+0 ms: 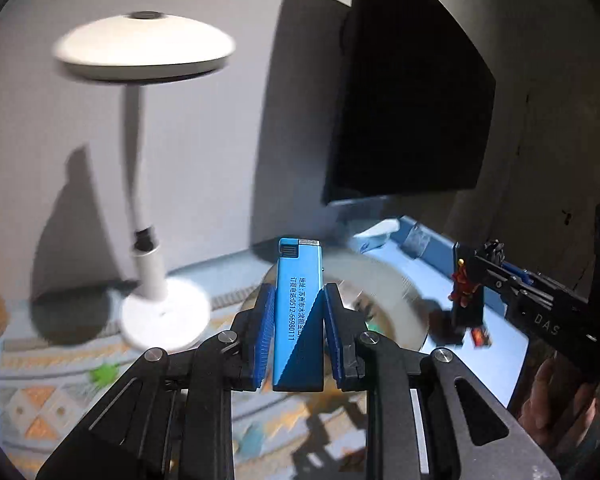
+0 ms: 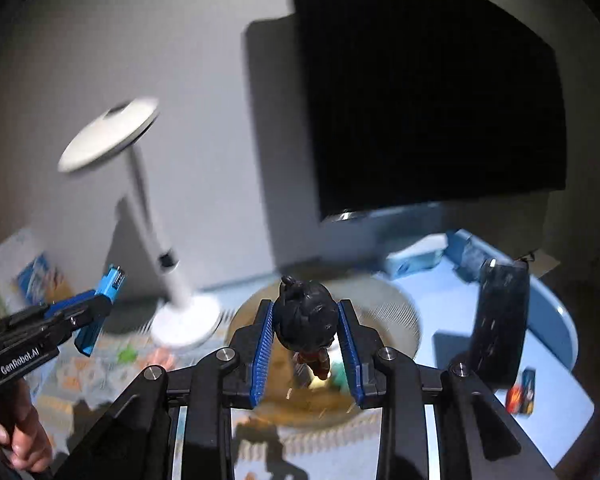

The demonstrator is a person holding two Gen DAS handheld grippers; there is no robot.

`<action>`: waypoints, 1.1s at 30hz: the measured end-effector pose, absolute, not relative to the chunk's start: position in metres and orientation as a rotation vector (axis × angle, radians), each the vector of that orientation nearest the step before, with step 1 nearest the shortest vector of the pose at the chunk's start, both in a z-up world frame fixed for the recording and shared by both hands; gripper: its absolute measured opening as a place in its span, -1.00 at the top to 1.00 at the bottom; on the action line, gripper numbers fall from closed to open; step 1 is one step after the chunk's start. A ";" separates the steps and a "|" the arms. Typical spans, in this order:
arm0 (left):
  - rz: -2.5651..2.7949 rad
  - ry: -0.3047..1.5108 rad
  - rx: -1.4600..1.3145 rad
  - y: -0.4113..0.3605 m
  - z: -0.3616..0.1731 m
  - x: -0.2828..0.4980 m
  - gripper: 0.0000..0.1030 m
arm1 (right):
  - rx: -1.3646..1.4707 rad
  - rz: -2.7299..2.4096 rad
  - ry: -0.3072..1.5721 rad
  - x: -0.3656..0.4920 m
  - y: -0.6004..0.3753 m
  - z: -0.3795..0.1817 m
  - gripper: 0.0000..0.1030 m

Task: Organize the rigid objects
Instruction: 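Carry the blue box and red-haired figurine over the amber bowl, then open both grippers to drop the blue box and figurine into the bowl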

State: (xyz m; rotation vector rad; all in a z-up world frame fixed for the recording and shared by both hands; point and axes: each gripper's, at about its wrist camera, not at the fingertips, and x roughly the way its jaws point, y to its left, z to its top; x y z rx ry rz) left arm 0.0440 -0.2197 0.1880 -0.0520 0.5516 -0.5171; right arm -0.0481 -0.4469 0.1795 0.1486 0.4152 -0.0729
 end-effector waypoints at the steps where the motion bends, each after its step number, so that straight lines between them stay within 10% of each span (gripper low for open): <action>1: -0.523 0.560 -0.055 -0.227 0.186 0.054 0.59 | 0.151 -0.091 0.416 -0.043 -0.453 0.180 0.40; 26: -0.548 0.905 0.052 -0.326 0.035 0.135 0.50 | 0.274 -0.126 0.711 0.035 -0.517 0.057 0.40; 33: -0.542 0.831 -0.020 -0.284 0.084 0.117 0.16 | 0.334 -0.162 0.639 0.011 -0.527 0.083 -0.09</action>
